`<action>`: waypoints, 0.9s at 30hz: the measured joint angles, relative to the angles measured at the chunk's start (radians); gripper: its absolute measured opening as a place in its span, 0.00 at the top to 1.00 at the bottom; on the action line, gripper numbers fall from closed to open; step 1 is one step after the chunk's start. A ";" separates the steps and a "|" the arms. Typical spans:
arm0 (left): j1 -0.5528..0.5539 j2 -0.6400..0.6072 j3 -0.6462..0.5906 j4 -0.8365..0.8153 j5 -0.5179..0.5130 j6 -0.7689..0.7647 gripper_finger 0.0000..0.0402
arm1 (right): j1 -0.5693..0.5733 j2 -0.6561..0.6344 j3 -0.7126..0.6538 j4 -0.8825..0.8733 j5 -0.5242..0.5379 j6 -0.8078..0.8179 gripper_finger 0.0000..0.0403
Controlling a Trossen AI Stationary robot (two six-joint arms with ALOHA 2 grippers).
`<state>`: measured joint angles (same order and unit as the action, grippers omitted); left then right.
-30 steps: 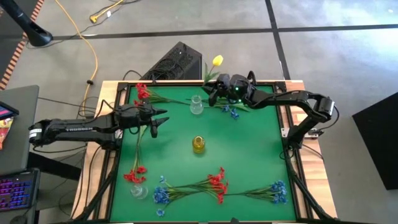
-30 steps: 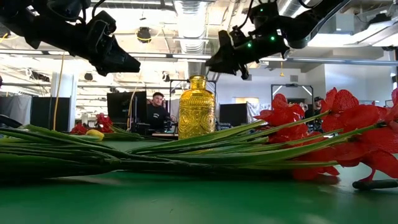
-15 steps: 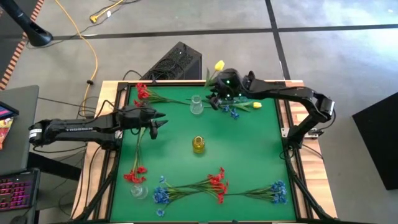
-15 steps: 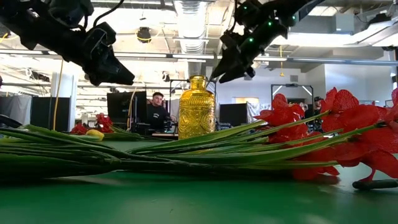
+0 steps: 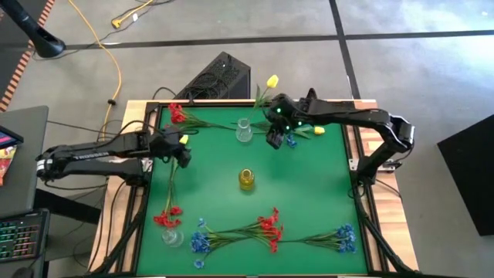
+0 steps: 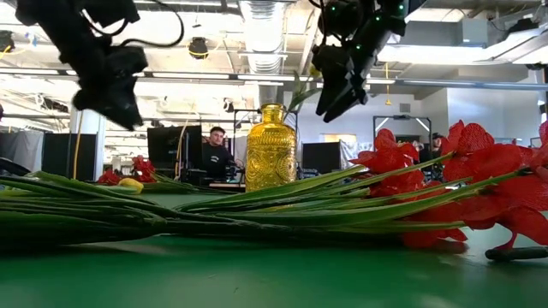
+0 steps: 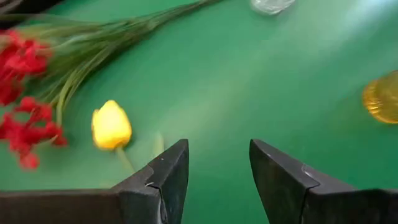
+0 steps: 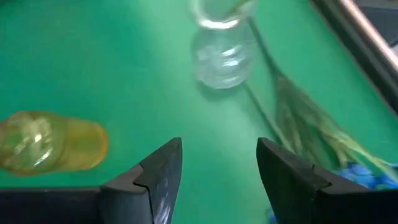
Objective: Sort flowers into vase by color
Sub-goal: Put the bottom right yellow flower into the top transparent vase, then put the bottom yellow flower into the top transparent vase
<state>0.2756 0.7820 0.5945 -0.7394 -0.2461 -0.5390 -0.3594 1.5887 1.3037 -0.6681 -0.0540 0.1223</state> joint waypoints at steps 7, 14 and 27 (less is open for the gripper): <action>0.000 0.099 -0.007 -0.091 -0.032 -0.100 0.61 | 0.111 0.000 -0.001 -0.034 0.029 0.000 0.42; 0.000 0.240 -0.007 -0.092 -0.033 -0.097 0.61 | 0.221 0.000 -0.013 -0.096 0.226 0.000 0.42; 0.000 0.255 -0.018 -0.134 -0.061 -0.100 0.61 | 0.258 -0.132 -0.264 0.148 0.263 0.032 0.42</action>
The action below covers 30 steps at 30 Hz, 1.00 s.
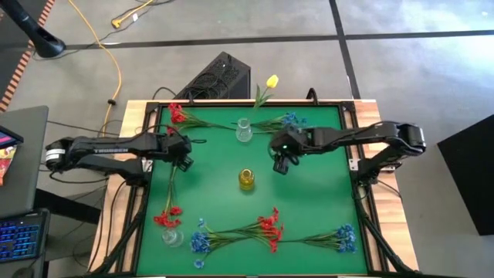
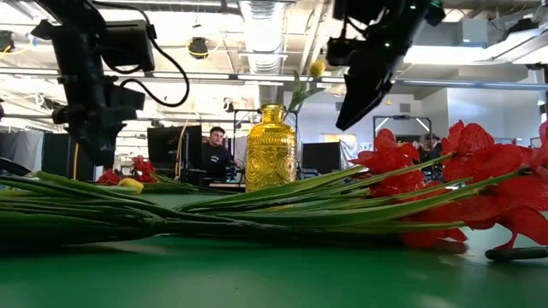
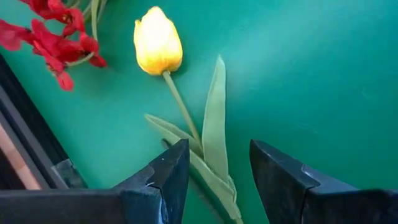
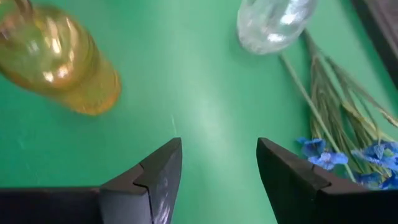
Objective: Sort flowers into vase by color
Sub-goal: Put the bottom yellow flower into the top transparent vase
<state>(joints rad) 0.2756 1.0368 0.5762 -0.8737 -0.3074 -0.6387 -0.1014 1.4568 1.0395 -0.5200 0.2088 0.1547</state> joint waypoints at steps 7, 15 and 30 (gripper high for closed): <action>0.000 -0.033 -0.085 0.007 0.029 -0.078 0.61 | 0.006 -0.151 -0.161 0.241 0.000 0.013 0.42; 0.001 -0.072 -0.090 0.023 0.033 -0.108 0.61 | -0.022 -0.210 -0.231 0.351 0.141 0.025 0.42; 0.001 -0.069 -0.090 0.056 0.031 -0.086 0.61 | -0.101 -0.255 -0.231 0.258 0.338 0.068 0.42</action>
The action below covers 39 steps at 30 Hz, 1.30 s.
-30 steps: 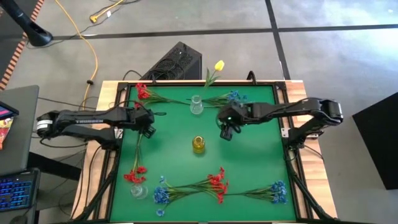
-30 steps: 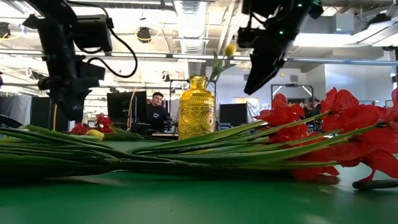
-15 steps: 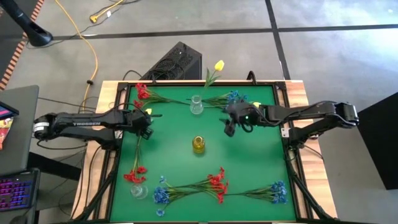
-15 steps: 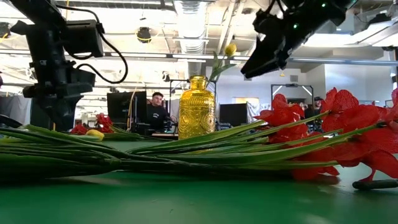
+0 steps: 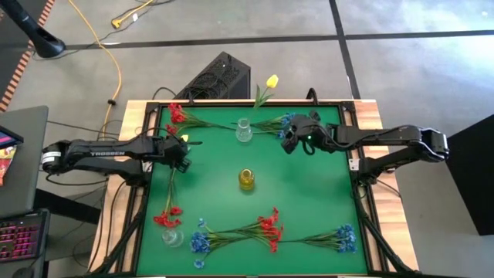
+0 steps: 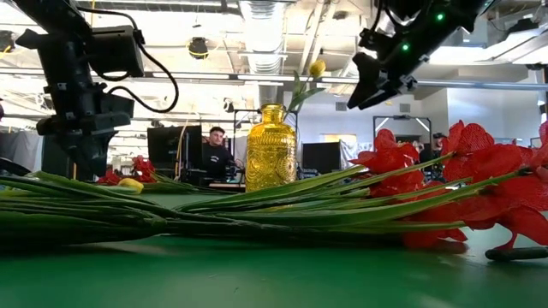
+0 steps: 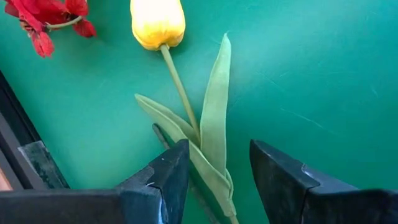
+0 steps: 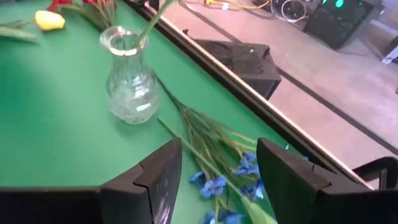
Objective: Sort flowers into vase by color
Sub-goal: Put the bottom yellow flower into the top transparent vase
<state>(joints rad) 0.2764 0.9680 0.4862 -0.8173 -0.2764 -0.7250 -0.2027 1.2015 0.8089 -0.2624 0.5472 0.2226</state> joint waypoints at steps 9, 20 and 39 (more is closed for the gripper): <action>0.000 0.000 0.000 0.000 0.000 -0.021 0.61 | 0.043 0.000 0.000 -0.020 0.001 0.024 0.42; 0.000 0.000 -0.075 0.079 0.029 -0.040 0.61 | 0.078 0.000 0.000 -0.020 0.001 0.023 0.42; 0.000 0.000 -0.126 0.135 0.035 -0.036 0.83 | 0.076 0.001 0.000 -0.001 0.003 0.023 0.42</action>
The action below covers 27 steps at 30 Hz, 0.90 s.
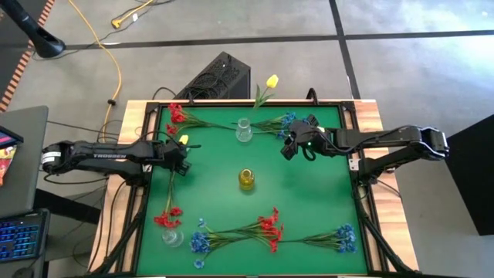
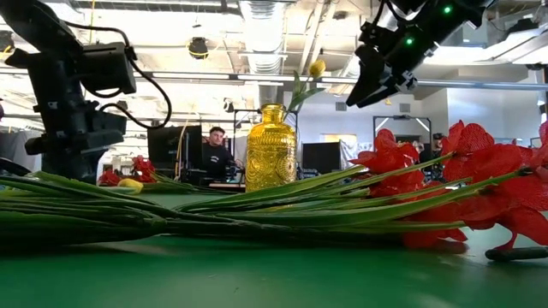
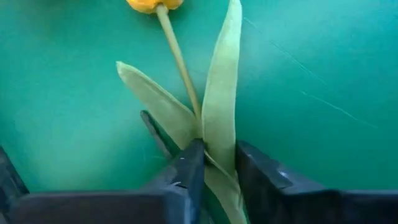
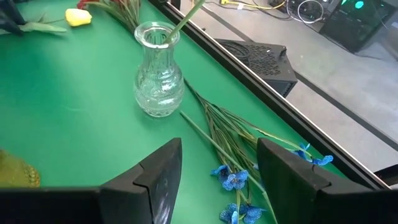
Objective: Sort flowers into vase by color
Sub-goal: Put the bottom yellow flower into the top transparent vase
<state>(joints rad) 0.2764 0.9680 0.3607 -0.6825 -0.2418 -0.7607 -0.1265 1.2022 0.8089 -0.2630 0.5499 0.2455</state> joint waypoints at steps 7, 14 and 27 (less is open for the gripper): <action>0.000 -0.002 0.000 0.144 -0.044 0.060 0.98 | 0.000 0.000 0.000 0.002 -0.001 0.000 0.42; 0.000 -0.015 0.000 0.399 -0.015 0.178 0.99 | 0.001 0.000 0.000 0.002 -0.002 0.000 0.42; 0.000 -0.258 0.000 0.585 -0.034 0.306 0.99 | 0.001 0.000 0.000 -0.005 -0.010 0.006 0.42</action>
<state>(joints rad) 0.2760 0.7102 0.3607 -0.0979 -0.2754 -0.4543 -0.1257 1.2024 0.8093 -0.2684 0.5396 0.2512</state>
